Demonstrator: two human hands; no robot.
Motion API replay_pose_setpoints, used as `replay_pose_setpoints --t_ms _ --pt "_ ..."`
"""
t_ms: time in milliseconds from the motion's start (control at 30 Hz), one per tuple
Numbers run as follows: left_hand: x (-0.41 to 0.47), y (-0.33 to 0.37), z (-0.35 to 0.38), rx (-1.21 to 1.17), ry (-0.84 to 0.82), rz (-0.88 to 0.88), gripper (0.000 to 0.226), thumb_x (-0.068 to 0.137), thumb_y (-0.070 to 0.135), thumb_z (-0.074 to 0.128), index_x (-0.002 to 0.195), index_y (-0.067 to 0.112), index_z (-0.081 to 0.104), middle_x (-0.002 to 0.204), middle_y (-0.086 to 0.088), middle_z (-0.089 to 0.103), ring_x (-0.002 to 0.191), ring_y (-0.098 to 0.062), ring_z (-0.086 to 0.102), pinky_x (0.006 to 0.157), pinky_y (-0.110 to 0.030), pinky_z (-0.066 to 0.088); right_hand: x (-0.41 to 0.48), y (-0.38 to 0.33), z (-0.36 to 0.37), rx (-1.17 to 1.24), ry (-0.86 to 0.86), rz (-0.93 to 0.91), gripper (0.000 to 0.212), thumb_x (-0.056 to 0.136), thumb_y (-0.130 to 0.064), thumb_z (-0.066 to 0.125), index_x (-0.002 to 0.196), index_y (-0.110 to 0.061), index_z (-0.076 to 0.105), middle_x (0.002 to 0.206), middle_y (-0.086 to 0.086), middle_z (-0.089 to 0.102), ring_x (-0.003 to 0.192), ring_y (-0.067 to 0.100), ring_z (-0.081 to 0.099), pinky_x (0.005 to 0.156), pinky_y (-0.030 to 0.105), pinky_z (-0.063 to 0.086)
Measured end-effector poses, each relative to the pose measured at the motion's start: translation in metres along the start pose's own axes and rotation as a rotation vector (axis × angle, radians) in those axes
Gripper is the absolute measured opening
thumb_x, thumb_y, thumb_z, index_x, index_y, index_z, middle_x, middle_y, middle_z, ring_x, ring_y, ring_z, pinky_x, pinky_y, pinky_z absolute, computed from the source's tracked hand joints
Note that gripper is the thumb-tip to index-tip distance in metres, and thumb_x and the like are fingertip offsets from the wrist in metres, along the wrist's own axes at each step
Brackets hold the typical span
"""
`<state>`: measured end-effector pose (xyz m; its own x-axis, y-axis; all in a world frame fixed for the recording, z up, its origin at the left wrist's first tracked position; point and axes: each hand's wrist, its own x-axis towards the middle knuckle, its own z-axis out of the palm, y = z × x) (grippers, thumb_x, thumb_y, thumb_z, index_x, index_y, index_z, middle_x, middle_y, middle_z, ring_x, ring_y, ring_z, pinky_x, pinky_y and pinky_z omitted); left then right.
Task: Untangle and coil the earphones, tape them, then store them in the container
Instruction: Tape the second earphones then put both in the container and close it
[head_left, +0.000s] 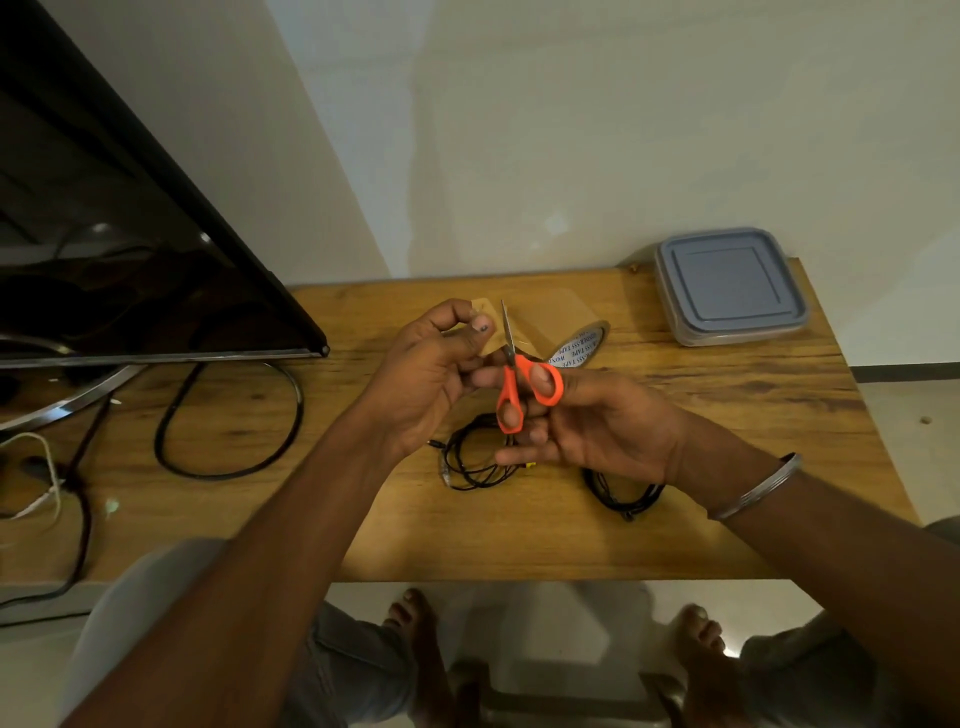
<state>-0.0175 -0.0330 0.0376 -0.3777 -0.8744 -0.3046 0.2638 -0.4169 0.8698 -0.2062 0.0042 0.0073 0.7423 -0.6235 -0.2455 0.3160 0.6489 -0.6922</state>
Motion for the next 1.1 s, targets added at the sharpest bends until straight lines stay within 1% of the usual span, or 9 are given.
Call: replay_pose_setpoints --t_ms 333,433,533,600,700,800,900,1033,1100 --pt "0.000 -0.002 0.001 0.050 0.008 0.032 0.021 0.101 0.003 0.047 0.083 0.013 0.050 0.075 0.004 0.072 0.075 -0.016 0.072 0.072 -0.027 0.058 -0.003 -0.004 -0.004 -0.026 -0.030 -0.011 0.047 0.094 -0.024 0.054 0.137 -0.004 0.056 0.083 -0.001 0.059 0.050 0.003 0.044 0.086 0.038 0.056" --pt "0.001 -0.002 0.000 0.028 -0.004 0.037 0.021 0.100 0.004 0.048 0.083 0.014 0.053 0.080 0.003 0.070 0.077 -0.017 0.071 0.079 -0.032 0.058 -0.002 -0.004 -0.005 -0.051 -0.007 -0.006 0.050 0.094 -0.024 0.056 0.139 -0.002 0.053 0.082 -0.002 0.059 0.047 0.002 0.041 0.084 0.037 0.055" --pt "0.001 -0.003 0.000 -0.005 -0.011 0.038 0.015 0.099 0.005 0.049 0.088 0.014 0.054 0.084 0.003 0.069 0.082 -0.020 0.071 0.085 -0.037 0.056 -0.003 -0.006 -0.008 -0.066 -0.008 0.016 0.059 0.088 -0.030 0.071 0.138 -0.002 0.054 0.083 -0.001 0.059 0.046 0.003 0.041 0.082 0.037 0.055" --pt "0.001 -0.003 0.001 -0.033 -0.005 0.042 0.013 0.100 0.006 0.048 0.091 0.014 0.053 0.083 0.004 0.070 0.086 -0.024 0.070 0.090 -0.037 0.055 -0.007 -0.013 -0.010 -0.098 -0.038 0.054 0.070 0.086 -0.037 0.074 0.141 0.000 0.051 0.087 0.001 0.059 0.054 0.006 0.045 0.084 0.040 0.054" --pt "0.001 -0.003 0.003 -0.079 0.017 0.040 0.018 0.101 0.005 0.044 0.086 0.015 0.048 0.076 0.007 0.069 0.086 -0.023 0.073 0.105 -0.045 0.046 -0.016 -0.031 -0.013 -0.173 -0.111 0.169 0.083 0.087 -0.053 0.066 0.148 -0.001 0.043 0.103 0.007 0.061 0.073 0.015 0.052 0.088 0.044 0.053" --pt "0.002 -0.004 0.003 -0.084 0.059 0.034 0.019 0.101 0.007 0.046 0.085 0.017 0.049 0.077 0.008 0.068 0.094 -0.026 0.072 0.110 -0.050 0.041 -0.028 -0.048 -0.011 -0.346 -0.160 0.269 0.088 0.085 -0.061 0.065 0.149 -0.005 0.042 0.112 0.011 0.063 0.085 0.020 0.058 0.086 0.042 0.054" --pt "0.003 -0.007 0.004 -0.098 0.069 0.020 0.017 0.101 0.009 0.049 0.086 0.018 0.053 0.084 0.006 0.069 0.104 -0.030 0.071 0.109 -0.049 0.046 -0.046 -0.070 -0.003 -0.575 -0.176 0.360 0.085 0.084 -0.062 0.066 0.147 -0.008 0.045 0.110 0.009 0.067 0.089 0.022 0.063 0.081 0.037 0.055" --pt "0.004 -0.010 0.005 -0.134 0.067 0.014 0.016 0.101 0.010 0.050 0.087 0.017 0.053 0.085 0.004 0.066 0.115 -0.036 0.066 0.104 -0.045 0.051 -0.069 -0.088 -0.006 -1.084 0.122 0.546 0.034 0.094 -0.035 0.066 0.126 -0.023 0.063 0.096 0.000 0.072 0.083 0.018 0.070 0.075 0.032 0.060" --pt "0.005 -0.012 0.004 -0.142 0.055 0.012 0.012 0.099 0.013 0.052 0.088 0.017 0.054 0.096 -0.004 0.066 0.118 -0.037 0.065 0.101 -0.043 0.053 -0.070 -0.083 -0.018 -1.328 0.308 0.689 0.027 0.095 -0.028 0.068 0.121 -0.024 0.061 0.092 0.003 0.072 0.076 0.014 0.072 0.065 0.023 0.057"
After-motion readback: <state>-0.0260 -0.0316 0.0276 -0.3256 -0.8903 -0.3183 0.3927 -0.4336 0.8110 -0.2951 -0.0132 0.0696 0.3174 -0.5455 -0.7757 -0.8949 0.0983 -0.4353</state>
